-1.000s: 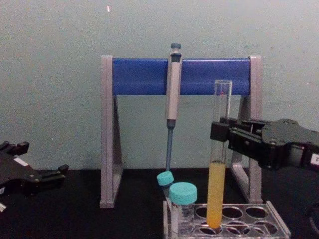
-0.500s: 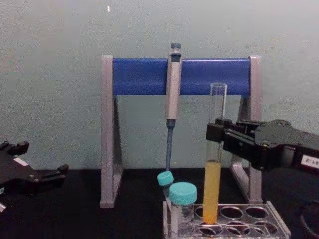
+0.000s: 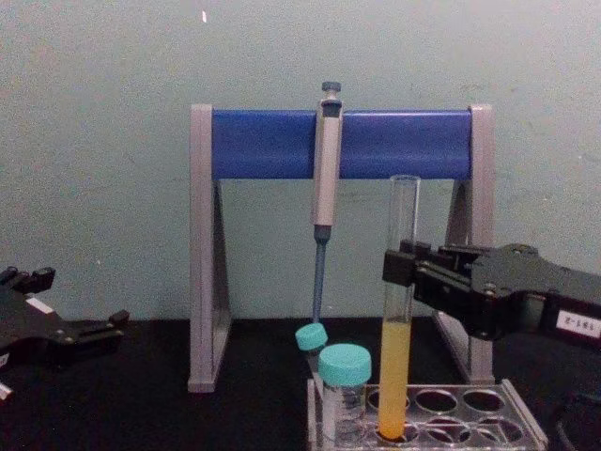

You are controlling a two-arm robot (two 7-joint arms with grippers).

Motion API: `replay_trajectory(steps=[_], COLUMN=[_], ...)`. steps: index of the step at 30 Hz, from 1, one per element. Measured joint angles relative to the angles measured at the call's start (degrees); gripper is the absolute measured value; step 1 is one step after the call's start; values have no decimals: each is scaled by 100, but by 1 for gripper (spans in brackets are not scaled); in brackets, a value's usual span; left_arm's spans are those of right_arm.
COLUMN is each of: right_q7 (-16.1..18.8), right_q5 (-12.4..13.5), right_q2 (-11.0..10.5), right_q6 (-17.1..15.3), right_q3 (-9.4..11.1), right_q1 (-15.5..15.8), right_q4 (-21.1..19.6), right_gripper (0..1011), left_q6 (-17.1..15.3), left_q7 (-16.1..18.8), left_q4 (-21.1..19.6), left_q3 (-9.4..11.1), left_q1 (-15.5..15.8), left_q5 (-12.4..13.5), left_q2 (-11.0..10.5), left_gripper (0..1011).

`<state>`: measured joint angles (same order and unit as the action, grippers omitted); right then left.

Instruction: Pick up the test tube from the test tube rack, shake it, then place it back into the test tube rack.

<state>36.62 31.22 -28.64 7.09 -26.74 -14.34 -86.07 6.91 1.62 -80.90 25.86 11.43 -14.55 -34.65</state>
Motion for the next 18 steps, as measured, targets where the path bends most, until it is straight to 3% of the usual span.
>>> replay_trajectory(steps=[18], right_q7=[-11], right_q5=[-15], right_q2=[132], right_q6=[18], right_q3=[-29], right_q1=[50], right_q4=[259], right_gripper=[221], left_q6=[0], left_q7=[0], left_q4=[0], left_q3=[0], left_q1=[0], left_q5=[0], left_q2=[0], left_gripper=[1001])
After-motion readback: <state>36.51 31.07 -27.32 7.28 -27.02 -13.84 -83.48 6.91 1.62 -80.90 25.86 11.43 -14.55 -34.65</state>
